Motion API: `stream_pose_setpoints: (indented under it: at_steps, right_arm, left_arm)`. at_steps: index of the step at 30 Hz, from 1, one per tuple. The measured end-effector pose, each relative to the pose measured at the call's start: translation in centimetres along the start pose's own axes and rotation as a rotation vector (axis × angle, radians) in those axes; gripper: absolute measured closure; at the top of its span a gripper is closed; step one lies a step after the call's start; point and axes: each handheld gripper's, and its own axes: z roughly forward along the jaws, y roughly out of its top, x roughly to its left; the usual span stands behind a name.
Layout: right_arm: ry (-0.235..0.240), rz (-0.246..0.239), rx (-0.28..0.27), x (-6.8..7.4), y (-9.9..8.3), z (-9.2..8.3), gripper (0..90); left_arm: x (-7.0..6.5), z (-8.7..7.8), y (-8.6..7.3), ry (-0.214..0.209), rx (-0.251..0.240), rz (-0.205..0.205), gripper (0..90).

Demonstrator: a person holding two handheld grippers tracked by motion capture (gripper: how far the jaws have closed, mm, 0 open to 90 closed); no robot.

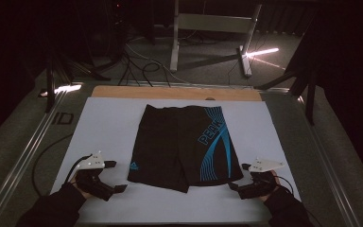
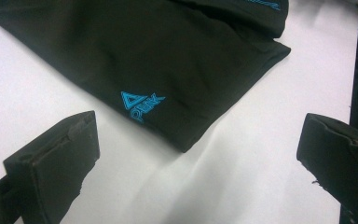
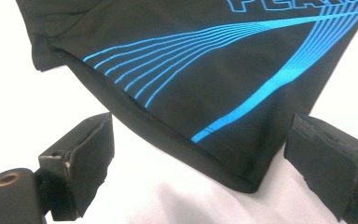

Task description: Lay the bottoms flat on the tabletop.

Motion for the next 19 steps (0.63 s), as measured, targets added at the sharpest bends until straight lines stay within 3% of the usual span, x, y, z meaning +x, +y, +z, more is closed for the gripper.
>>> stream_pose_setpoints:
  at_steps: [6, 19]
  right_arm:
    - [0.001, 0.013, -0.03, -0.02, 0.17, 0.23, 8.7]
    - [0.02, 0.014, -0.016, 0.02, 0.13, 0.8, 8.9]
  left_arm:
    - [-0.1, 0.09, -0.02, -0.003, -0.04, -0.014, 0.1]
    - [-0.23, 0.46, -0.19, -0.024, -0.041, -0.016, 0.1]
